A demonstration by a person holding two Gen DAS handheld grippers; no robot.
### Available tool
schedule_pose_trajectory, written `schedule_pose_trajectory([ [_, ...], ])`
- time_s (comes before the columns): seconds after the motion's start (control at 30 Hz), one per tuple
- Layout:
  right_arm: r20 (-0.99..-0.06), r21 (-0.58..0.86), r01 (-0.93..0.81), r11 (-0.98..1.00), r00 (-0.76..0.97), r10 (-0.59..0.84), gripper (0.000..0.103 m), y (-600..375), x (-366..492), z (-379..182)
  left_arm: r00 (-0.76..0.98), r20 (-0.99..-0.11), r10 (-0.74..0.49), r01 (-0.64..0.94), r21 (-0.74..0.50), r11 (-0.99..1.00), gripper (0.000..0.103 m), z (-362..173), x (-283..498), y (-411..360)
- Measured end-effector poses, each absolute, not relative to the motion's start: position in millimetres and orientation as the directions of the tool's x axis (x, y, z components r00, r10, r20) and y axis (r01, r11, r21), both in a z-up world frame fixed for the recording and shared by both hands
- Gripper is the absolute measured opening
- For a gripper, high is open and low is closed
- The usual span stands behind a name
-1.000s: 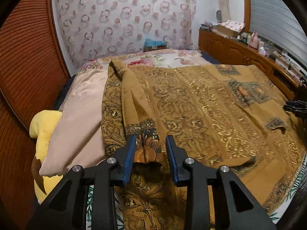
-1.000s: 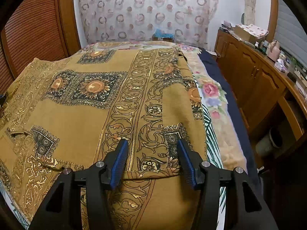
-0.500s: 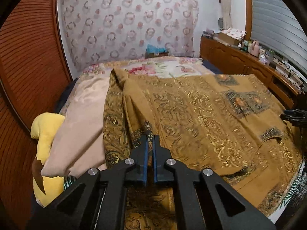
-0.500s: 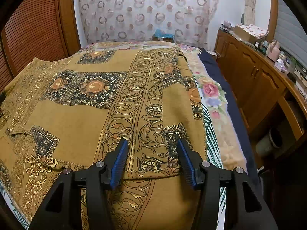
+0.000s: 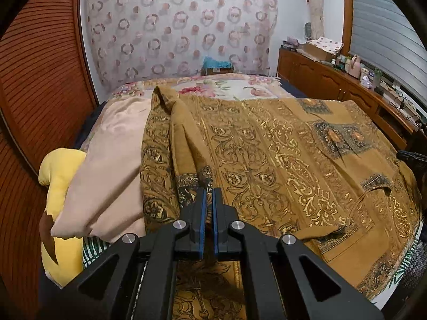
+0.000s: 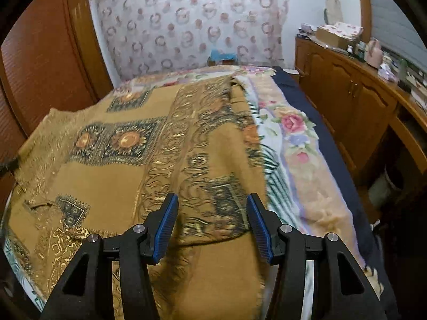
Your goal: Fold small clothes
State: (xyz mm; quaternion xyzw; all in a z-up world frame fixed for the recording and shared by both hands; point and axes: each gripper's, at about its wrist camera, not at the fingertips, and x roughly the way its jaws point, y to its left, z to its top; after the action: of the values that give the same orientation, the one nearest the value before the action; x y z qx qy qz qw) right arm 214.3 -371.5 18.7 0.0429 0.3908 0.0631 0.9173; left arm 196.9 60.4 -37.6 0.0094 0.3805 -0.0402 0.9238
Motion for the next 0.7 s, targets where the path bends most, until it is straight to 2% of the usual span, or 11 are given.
schedule_pose_trajectory([
  [0.33,-0.750,0.096,-0.051,0.994,0.653,0.106,0.055,-377,220,16,0.676,-0.735,-0.056,0.053,-0.027,0.998,0.006,-51,206,66],
  [0.5,-0.753,0.081,-0.089,0.993,0.647,0.120,0.044,-368,222,17,0.661,-0.749,-0.044,0.047,-0.017,0.999,0.006,-58,211,67],
  [0.6,-0.760,0.065,-0.101,0.993,0.639,0.115,0.034,-361,224,16,0.663,-0.747,-0.043,0.050,-0.013,0.999,0.006,-59,212,67],
  [0.67,-0.753,0.041,-0.099,0.994,0.651,0.096,0.024,-359,223,20,0.671,-0.741,-0.039,0.056,-0.002,0.998,0.005,-58,210,66],
  [0.7,-0.746,0.031,-0.093,0.995,0.660,0.085,0.024,-359,222,22,0.674,-0.738,-0.036,0.058,0.004,0.998,0.005,-57,209,65],
])
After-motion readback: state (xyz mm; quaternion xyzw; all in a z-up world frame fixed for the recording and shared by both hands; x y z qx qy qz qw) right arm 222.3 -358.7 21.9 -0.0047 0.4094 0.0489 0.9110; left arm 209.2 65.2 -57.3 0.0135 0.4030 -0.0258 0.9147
